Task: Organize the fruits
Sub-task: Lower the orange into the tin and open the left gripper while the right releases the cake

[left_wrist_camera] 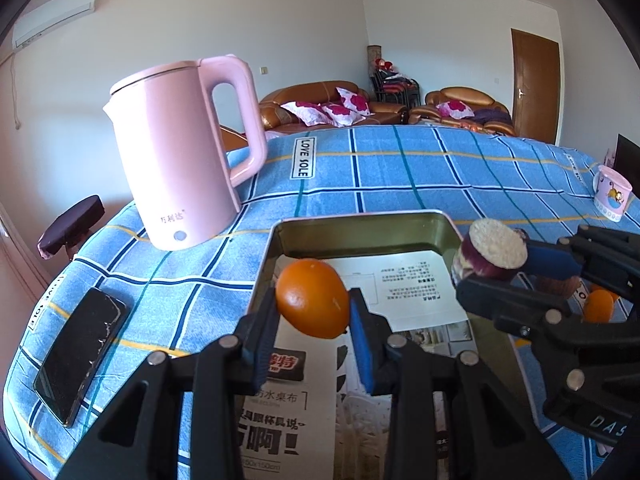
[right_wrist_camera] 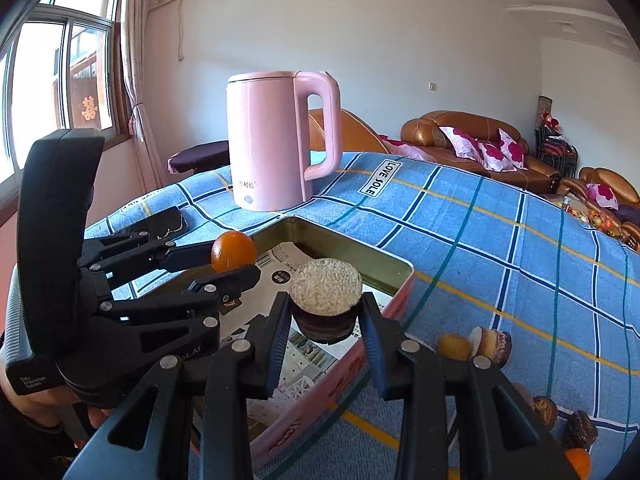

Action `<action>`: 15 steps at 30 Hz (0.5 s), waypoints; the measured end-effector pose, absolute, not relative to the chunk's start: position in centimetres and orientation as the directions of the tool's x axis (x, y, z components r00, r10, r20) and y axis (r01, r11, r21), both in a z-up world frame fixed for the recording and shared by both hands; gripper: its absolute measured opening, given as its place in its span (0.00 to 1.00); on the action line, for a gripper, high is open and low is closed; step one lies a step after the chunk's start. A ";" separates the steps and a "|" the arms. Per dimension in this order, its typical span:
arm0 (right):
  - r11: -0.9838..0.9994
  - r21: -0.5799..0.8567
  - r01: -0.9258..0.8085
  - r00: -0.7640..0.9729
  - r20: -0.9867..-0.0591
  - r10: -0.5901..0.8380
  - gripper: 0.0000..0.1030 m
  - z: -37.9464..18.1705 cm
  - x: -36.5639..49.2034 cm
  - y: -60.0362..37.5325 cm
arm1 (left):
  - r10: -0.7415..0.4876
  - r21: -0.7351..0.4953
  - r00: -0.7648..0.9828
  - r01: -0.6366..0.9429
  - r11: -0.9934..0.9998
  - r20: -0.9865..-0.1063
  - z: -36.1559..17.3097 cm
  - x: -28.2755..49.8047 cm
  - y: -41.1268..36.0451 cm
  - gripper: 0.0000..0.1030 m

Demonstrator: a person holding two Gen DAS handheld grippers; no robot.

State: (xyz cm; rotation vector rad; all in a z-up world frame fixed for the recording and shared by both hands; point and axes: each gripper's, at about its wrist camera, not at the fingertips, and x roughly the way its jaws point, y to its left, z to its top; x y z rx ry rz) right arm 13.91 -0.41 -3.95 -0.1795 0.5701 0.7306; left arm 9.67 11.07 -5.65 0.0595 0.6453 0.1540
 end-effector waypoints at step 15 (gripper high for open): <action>0.732 0.028 -0.681 0.581 -0.588 0.563 0.36 -5.2 14.3 0.9 | 0.165 0.118 0.762 -0.117 0.986 -0.626 -6.3 10.4 11.4 0.35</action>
